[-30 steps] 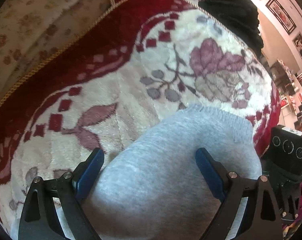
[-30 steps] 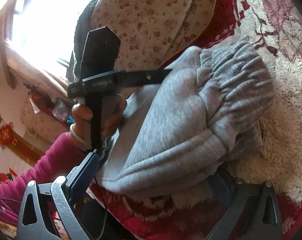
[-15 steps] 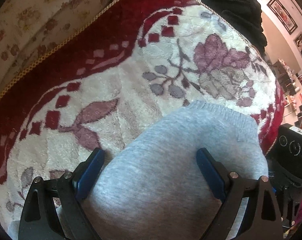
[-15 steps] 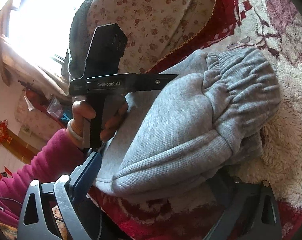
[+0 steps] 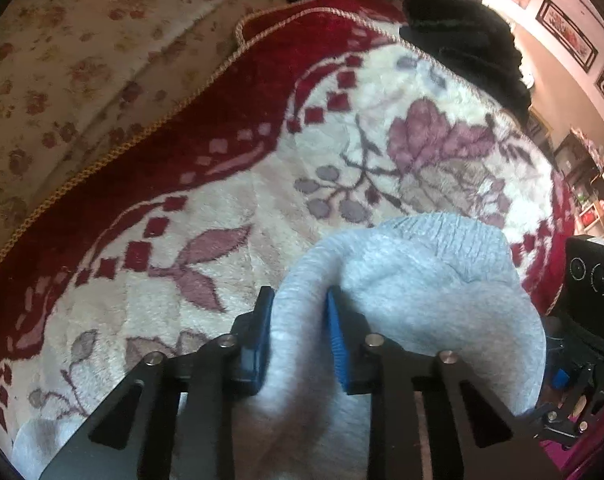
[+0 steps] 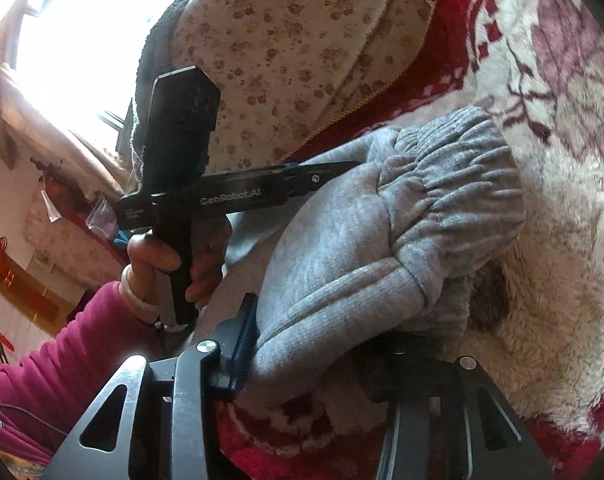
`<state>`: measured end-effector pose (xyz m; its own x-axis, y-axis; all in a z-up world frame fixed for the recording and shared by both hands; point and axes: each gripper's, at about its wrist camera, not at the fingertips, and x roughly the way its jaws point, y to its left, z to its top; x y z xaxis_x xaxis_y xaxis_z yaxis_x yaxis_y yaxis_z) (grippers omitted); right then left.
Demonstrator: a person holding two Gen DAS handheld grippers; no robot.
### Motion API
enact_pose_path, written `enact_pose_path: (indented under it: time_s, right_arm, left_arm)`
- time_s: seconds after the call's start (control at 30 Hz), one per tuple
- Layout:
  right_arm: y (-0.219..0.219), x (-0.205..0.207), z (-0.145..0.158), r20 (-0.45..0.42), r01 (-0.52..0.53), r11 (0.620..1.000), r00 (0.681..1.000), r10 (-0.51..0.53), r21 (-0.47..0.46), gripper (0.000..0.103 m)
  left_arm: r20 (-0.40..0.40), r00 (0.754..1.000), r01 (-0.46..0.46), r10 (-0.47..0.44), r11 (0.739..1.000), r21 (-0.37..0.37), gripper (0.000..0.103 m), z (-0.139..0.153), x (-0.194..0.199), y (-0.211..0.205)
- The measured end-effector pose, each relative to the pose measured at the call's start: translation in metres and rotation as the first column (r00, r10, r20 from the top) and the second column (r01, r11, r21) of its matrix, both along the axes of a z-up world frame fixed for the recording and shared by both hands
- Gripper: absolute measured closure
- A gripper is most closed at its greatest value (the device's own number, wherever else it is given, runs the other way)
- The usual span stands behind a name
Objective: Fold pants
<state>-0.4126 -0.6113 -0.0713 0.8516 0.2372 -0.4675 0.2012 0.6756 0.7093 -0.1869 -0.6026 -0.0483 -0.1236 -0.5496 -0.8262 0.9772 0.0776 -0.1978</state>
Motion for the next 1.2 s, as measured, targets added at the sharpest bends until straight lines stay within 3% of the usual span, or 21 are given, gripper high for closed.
enact_pose_path:
  time_s: [0.43, 0.73, 0.93, 1.0, 1.1, 1.2]
  right_arm:
    - [0.042, 0.033, 0.090, 0.128, -0.102, 0.976, 0.983, 0.128, -0.193, 0.067]
    - [0.107, 0.080, 0.145, 0.161, -0.225, 0.916, 0.943, 0.290, -0.333, 0.067]
    - [0.167, 0.120, 0.174, 0.157, -0.321, 0.847, 0.895, 0.418, -0.423, 0.067]
    - [0.191, 0.138, 0.178, 0.144, -0.358, 0.820, 0.876, 0.461, -0.447, 0.067]
    - [0.226, 0.165, 0.174, 0.099, -0.420, 0.771, 0.847, 0.522, -0.478, 0.067]
    - [0.262, 0.191, 0.161, 0.049, -0.477, 0.729, 0.820, 0.570, -0.491, 0.067]
  left_arm:
    - [-0.029, 0.995, -0.100, 0.096, 0.977, -0.189, 0.090, 0.074, 0.020, 0.067]
    - [-0.068, 0.961, -0.275, 0.268, 0.907, -0.318, 0.093, 0.119, 0.064, 0.160]
    - [-0.080, 0.911, -0.404, 0.406, 0.833, -0.377, 0.096, 0.139, 0.096, 0.247]
    - [-0.097, 0.890, -0.446, 0.445, 0.809, -0.384, 0.103, 0.139, 0.107, 0.274]
    - [-0.132, 0.847, -0.523, 0.516, 0.762, -0.382, 0.103, 0.131, 0.124, 0.317]
    - [-0.174, 0.787, -0.611, 0.592, 0.710, -0.350, 0.103, 0.109, 0.141, 0.361]
